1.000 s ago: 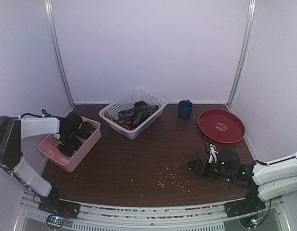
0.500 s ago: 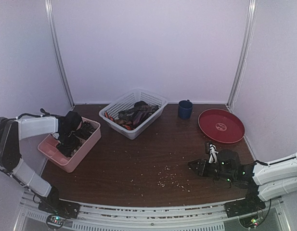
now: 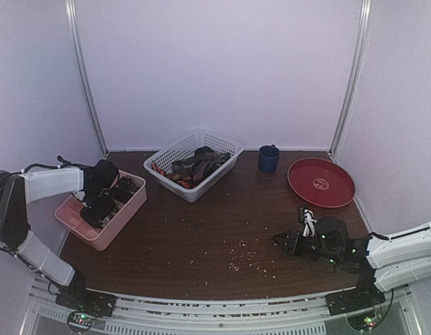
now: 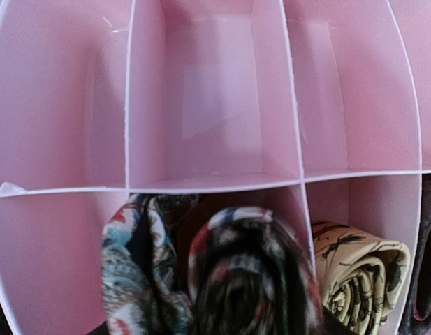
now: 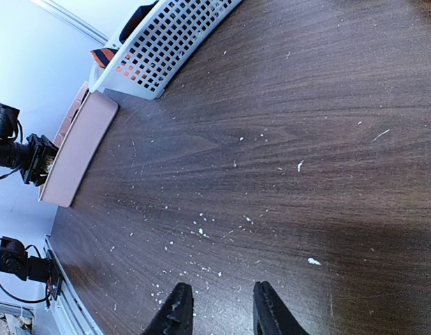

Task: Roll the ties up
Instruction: Adjust the tie in the storage box.

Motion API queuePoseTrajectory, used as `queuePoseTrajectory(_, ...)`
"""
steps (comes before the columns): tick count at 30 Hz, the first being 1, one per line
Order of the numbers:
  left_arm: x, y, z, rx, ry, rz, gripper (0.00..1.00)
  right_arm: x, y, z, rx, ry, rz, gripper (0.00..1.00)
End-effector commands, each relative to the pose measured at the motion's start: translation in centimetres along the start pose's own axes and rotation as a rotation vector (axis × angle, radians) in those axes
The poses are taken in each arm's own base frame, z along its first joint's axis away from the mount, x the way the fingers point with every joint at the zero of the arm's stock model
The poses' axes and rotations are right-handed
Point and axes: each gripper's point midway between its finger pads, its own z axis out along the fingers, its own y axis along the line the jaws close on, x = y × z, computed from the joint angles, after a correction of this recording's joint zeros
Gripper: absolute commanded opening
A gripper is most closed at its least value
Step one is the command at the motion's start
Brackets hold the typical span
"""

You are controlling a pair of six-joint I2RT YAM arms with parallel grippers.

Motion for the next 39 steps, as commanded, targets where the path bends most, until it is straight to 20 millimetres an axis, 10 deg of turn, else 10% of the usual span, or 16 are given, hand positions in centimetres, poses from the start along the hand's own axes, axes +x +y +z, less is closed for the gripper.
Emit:
queuePoseTrajectory(1,1.4,1.2,0.3,-0.053,0.055,0.036,0.63,-0.6,0.2,0.0,0.003,-0.018,-0.005,0.31)
queuePoseTrajectory(25,1.6,2.0,-0.9,-0.045,0.068,0.009,0.74,-0.5,1.1,0.4,-0.009,0.000,-0.005,0.31)
queuePoseTrajectory(39,0.4,2.0,-2.7,-0.031,0.039,-0.008,0.61,-0.4,1.3,0.5,-0.009,0.006,-0.016,0.31)
